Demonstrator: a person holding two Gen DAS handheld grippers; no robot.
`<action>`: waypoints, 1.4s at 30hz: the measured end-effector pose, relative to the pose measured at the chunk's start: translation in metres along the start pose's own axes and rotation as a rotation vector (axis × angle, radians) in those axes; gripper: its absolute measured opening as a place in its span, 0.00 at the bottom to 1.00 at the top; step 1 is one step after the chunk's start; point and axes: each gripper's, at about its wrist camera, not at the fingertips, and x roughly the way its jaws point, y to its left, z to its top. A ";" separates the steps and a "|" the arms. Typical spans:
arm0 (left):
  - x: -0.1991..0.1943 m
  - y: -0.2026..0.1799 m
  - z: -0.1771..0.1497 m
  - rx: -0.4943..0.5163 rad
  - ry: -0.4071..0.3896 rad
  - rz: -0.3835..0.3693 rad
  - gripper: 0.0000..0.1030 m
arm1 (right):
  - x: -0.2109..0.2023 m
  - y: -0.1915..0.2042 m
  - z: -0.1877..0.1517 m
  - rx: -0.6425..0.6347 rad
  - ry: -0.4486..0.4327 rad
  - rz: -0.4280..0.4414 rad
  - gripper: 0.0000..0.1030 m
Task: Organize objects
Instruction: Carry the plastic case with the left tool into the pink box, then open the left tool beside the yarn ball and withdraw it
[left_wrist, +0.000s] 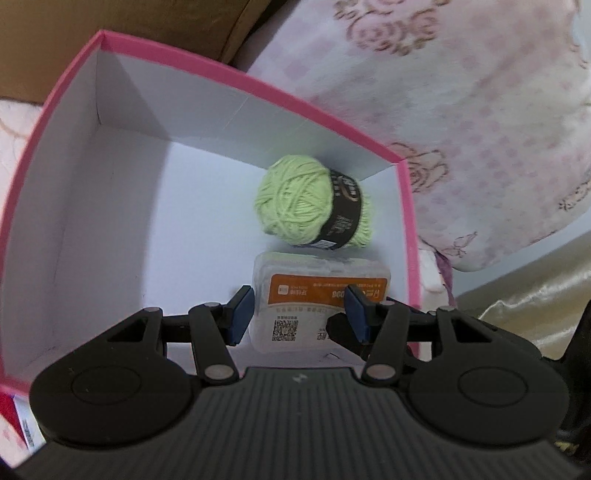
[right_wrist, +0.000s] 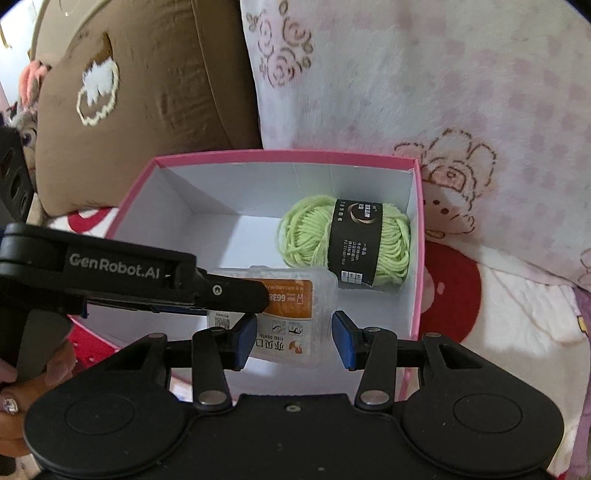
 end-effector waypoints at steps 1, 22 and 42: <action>0.005 0.003 0.002 -0.004 0.009 0.000 0.51 | 0.005 0.000 0.000 -0.004 0.006 -0.005 0.49; 0.046 0.022 0.015 -0.065 0.064 0.028 0.49 | 0.060 0.015 0.017 -0.135 0.116 -0.115 0.48; 0.049 -0.011 -0.010 -0.060 0.072 0.121 0.39 | 0.003 -0.001 0.002 -0.290 -0.051 -0.111 0.48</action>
